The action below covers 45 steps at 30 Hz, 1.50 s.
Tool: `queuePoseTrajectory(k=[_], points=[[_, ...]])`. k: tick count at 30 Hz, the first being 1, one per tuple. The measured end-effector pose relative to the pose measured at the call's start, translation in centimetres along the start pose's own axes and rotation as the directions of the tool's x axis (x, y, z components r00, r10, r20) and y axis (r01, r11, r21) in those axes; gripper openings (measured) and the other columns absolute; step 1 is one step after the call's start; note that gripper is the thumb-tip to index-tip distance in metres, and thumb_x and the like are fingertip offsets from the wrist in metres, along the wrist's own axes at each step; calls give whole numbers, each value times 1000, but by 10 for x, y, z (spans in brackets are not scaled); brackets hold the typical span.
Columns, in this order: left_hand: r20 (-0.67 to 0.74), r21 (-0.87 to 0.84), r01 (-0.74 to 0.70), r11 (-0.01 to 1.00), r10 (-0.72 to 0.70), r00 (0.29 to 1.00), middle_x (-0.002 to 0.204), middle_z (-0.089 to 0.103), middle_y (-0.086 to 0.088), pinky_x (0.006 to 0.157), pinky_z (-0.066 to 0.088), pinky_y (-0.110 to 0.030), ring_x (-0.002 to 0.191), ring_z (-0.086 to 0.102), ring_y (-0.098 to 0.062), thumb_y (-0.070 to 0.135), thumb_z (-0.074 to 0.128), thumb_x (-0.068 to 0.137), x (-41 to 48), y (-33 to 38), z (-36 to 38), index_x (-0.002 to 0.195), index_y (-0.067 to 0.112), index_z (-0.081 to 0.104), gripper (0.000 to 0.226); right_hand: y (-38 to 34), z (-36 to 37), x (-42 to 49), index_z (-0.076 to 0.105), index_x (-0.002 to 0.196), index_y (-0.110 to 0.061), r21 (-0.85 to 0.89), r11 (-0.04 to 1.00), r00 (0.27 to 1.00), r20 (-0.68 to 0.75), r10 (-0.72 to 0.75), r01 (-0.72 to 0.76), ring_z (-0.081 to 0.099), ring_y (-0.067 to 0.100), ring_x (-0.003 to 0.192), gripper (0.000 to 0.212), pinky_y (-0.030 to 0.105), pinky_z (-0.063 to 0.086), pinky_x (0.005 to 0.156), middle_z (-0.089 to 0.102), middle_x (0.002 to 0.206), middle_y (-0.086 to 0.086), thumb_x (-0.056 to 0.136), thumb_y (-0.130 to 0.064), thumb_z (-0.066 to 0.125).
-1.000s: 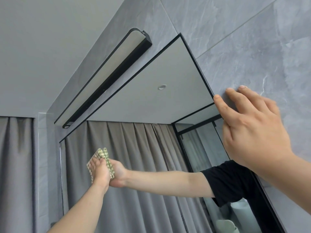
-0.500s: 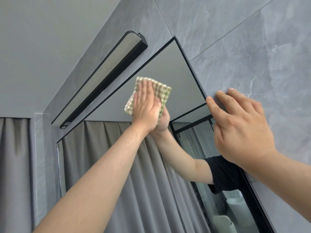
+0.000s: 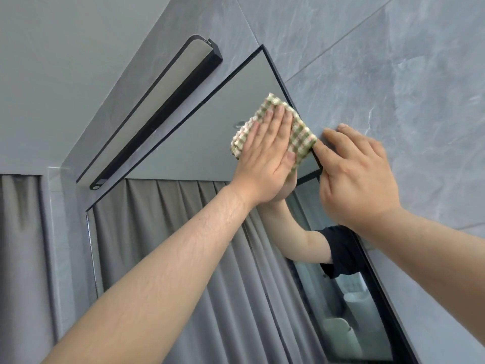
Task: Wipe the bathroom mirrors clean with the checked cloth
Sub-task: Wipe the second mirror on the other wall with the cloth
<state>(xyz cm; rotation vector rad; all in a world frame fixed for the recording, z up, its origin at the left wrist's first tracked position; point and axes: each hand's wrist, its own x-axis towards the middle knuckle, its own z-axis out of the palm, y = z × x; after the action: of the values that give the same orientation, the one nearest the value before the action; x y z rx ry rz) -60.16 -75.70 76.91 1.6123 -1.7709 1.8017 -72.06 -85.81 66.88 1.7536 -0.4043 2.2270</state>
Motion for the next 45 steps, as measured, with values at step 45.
queuePoseTrajectory(k=[45], points=[[34,-306,899,312,-940,338,167,-4,-1,122,-9,-28,153,-9,-11,27,24,108,-234,-175,67,159,11,2,58,7,-3,-34,56,134,1,-50,996,996,34,-77,79,44,38,134,53,48,30,111,58,137,16,87,-14,37]])
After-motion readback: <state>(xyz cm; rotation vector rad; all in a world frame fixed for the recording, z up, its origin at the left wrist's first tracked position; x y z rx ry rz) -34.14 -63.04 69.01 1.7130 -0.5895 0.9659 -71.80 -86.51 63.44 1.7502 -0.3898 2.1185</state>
